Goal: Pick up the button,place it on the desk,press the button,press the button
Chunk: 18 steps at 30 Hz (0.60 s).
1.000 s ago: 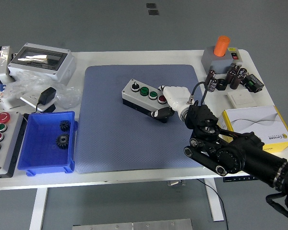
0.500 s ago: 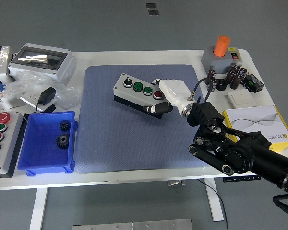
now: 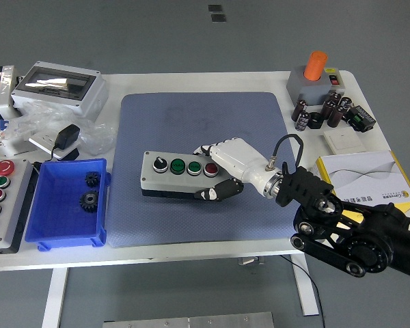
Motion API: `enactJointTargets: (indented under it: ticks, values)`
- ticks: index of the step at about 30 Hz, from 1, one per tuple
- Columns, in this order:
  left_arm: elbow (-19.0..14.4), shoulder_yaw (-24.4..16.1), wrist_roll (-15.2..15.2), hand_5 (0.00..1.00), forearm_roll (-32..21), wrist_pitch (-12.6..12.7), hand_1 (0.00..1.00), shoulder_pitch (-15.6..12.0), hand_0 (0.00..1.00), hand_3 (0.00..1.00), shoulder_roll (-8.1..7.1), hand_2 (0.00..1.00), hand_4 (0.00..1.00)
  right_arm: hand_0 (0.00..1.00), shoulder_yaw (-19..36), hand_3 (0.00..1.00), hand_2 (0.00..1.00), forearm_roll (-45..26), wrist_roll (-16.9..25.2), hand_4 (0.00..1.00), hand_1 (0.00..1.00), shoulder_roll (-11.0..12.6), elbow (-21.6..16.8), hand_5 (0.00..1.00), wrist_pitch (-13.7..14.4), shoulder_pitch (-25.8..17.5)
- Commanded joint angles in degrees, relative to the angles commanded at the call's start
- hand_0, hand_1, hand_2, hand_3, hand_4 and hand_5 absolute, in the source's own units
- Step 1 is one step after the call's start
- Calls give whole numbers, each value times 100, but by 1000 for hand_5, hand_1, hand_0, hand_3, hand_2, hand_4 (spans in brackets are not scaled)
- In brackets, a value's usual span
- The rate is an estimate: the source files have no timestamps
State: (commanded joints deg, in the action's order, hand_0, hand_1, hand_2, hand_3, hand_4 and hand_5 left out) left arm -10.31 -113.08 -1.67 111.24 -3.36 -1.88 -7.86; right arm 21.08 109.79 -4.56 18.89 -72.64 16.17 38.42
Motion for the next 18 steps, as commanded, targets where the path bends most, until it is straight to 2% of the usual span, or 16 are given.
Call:
enactJointTargets:
  ticks: [5, 6, 11, 12, 17, 18]
  values:
    - [0, -7, 22, 180, 12, -20, 738, 11, 733, 597, 6, 594, 504, 247, -20, 371, 385, 187, -82, 502, 423, 0, 61, 2, -242, -13]
    - [0, -10, 23, 203, 16, -22, 738, 10, 732, 598, 6, 597, 519, 298, -19, 378, 405, 214, -93, 501, 471, -4, 70, 2, -270, -17]
    - [0, -28, 38, 203, 40, -40, 738, 18, 732, 598, 5, 597, 519, 298, -13, 378, 405, 339, -154, 501, 471, -44, 178, 2, -319, -39]
    - [0, -30, 42, 221, 43, -44, 738, 20, 733, 599, 5, 598, 531, 666, -14, 683, 746, 349, -159, 710, 735, -47, 194, 139, -322, -41]
    - [0, -58, 50, 221, 77, -59, 738, 23, 733, 599, 5, 598, 531, 666, 25, 683, 746, 399, -198, 710, 735, -48, 211, 139, -383, -45]
    - [0, -59, 51, 230, 78, -62, 738, 23, 732, 598, 5, 599, 536, 768, 35, 789, 828, 403, -204, 770, 814, -46, 204, 192, -407, -43]
